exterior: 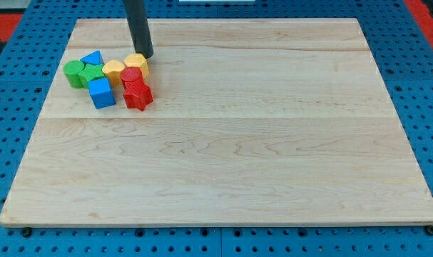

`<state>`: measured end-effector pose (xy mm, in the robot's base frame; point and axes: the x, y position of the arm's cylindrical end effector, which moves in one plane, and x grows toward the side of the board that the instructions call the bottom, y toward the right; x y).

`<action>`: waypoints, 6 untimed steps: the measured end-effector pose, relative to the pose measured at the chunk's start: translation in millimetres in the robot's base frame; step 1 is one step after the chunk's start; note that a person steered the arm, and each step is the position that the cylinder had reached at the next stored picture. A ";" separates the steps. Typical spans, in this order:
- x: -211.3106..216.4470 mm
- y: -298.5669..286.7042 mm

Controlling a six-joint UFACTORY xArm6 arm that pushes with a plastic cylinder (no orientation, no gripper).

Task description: Move your arm close to blue triangle

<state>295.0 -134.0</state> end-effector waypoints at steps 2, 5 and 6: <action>-40.5 0.0; -48.2 -53.6; -31.4 -70.4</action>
